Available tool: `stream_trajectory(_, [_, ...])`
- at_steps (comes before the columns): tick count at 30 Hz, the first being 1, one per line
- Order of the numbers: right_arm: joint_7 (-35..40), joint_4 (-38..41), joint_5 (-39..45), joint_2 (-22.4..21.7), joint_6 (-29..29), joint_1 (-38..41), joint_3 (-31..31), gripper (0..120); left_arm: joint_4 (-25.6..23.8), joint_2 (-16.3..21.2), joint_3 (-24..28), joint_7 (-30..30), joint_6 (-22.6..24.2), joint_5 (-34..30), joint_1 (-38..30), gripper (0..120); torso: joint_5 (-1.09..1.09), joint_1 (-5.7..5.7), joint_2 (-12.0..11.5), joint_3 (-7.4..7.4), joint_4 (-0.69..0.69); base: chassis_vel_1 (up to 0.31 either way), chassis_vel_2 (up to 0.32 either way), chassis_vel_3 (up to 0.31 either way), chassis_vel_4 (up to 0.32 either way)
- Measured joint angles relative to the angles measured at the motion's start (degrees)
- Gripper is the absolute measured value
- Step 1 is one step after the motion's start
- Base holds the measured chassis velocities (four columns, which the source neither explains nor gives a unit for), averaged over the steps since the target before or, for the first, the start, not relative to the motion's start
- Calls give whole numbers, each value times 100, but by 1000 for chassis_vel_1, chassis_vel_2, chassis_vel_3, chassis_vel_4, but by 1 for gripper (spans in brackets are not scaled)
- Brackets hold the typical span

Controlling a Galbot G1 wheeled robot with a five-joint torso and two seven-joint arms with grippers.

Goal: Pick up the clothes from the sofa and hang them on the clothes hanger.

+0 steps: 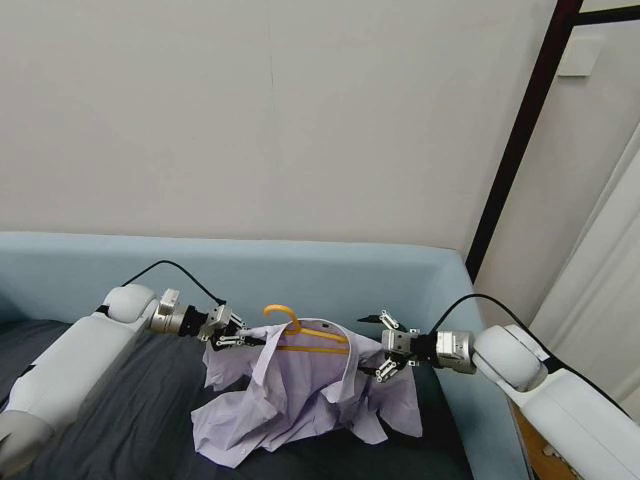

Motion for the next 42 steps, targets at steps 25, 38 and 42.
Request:
stream_trajectory(25, [-98, -356, 138, 583, 104, 530, -564, 100, -12, -119, -54, -42, -55, 229, 93, 1, -1, 0, 0, 0, -1, 0, 0, 0, 0])
stream_trajectory(38, [-563, -342, -82, 468, -55, 598, -444, 59, 74, -167, -45, -4, -147, 370, 33, 1, 0, 0, 0, 0, -1, 0, 0, 0, 0])
stream_trajectory(42, [-820, -353, -90, 470, -151, 634, -437, 44, 82, -190, -39, -2, -202, 463, 30, 1, 0, 0, 0, 0, -1, 0, 0, 0, 0])
